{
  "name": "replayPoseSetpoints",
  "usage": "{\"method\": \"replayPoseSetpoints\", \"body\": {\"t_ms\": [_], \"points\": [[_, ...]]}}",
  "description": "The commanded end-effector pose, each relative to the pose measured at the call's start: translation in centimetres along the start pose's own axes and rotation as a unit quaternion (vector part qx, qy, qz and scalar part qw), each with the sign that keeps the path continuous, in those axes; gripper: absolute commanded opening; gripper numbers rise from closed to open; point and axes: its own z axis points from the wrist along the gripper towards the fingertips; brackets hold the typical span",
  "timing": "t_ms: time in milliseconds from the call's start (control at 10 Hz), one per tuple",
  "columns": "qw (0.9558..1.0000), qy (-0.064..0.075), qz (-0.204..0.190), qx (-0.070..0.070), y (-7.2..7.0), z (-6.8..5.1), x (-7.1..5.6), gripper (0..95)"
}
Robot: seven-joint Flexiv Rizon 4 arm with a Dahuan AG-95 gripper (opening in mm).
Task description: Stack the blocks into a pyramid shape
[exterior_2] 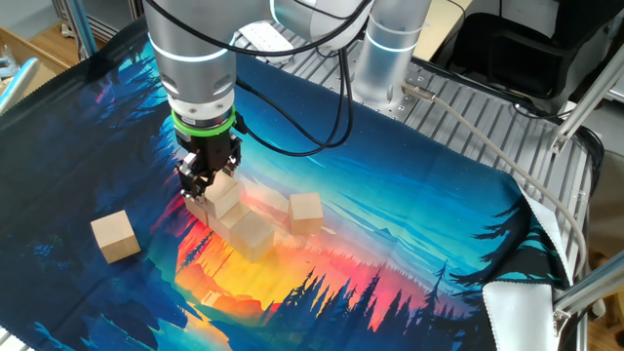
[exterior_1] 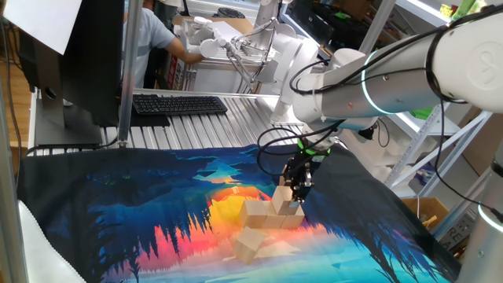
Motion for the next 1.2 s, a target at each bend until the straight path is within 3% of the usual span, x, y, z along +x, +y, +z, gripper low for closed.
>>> {"method": "replayPoseSetpoints", "body": {"t_ms": [100,200,400,500,1000,1200], "points": [[1.0,0.0,0.001,-0.001,0.0,0.0,0.0,38.0],[1.0,0.0,0.004,0.0,0.0,0.0,0.0,57.0],[1.0,0.0,0.008,0.0,-0.1,0.2,0.0,57.0],[1.0,0.0,0.009,0.0,-0.1,0.2,0.0,76.0],[1.0,-0.002,0.001,0.004,-0.2,0.0,0.0,76.0],[0.9996,0.005,-0.026,0.014,-0.8,-1.7,-0.1,76.0]]}}
